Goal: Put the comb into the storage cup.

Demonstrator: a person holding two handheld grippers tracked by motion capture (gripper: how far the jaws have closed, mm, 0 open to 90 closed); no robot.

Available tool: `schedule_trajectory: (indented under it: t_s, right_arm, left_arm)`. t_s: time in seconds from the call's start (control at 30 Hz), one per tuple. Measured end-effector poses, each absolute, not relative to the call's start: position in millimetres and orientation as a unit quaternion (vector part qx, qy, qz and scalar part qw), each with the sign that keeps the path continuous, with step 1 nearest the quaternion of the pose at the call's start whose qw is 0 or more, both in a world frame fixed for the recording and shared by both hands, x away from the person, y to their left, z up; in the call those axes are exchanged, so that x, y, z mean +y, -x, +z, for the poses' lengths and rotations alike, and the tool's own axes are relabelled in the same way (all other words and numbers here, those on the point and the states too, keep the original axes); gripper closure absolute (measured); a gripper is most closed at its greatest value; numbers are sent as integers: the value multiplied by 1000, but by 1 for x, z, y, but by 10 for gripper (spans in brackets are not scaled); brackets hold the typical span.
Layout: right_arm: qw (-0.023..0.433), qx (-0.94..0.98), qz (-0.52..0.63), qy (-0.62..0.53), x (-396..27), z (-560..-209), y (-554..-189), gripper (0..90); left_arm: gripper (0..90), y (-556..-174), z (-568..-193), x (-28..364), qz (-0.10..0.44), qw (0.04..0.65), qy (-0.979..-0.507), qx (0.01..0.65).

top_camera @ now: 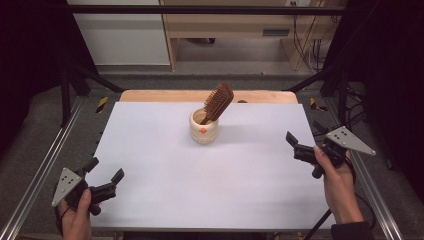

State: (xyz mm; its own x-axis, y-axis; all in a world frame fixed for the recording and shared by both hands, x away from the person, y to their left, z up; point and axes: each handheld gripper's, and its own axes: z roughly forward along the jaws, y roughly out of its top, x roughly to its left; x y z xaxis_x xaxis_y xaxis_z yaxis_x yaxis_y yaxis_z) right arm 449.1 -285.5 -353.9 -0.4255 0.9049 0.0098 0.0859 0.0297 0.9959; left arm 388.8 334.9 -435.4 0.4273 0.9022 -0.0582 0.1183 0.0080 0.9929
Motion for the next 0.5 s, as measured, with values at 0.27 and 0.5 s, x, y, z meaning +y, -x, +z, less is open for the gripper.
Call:
schedule_trajectory:
  t_s: [0.27, 0.5]
  right_arm:
    - [364, 616, 569, -406, -295, -362, -443, 23]
    - [362, 618, 561, -414, -302, -379, -439, 23]
  left_arm:
    - [14, -390, -437, 336, 339, 577, -619, 412]
    - [14, -390, -437, 335, 337, 579, -619, 409]
